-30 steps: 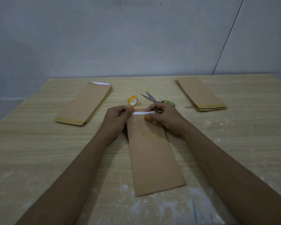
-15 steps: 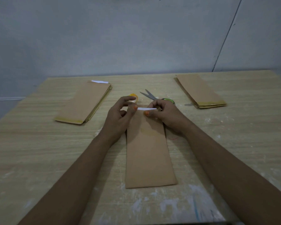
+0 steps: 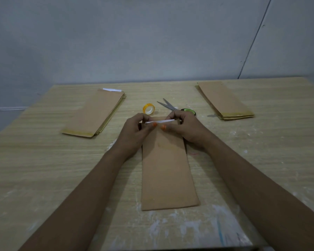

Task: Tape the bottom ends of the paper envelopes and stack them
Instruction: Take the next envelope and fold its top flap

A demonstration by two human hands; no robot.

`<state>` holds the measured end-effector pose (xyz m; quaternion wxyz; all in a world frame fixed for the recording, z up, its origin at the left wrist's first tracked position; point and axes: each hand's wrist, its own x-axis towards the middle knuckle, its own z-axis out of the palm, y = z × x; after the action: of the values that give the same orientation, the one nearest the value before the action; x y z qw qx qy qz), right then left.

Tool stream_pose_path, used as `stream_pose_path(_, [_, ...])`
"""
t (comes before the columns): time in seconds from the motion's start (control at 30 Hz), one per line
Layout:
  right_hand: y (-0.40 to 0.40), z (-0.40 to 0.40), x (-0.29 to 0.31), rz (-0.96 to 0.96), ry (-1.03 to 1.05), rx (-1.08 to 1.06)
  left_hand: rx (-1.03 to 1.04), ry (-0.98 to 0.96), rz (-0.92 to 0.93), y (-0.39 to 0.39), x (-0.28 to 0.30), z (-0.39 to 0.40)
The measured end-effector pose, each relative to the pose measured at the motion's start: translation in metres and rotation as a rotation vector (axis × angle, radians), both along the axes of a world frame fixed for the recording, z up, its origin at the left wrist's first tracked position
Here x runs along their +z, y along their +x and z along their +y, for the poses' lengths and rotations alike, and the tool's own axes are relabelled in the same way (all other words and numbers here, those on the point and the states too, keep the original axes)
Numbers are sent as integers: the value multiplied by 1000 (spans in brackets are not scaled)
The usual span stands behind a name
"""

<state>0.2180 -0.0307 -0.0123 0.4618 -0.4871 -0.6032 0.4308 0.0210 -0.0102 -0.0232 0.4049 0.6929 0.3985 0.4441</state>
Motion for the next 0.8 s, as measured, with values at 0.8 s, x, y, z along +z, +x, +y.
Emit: stream_pose_path(0.8, [2, 2, -3, -17, 66, -49, -93, -139, -92, -2, -2, 1])
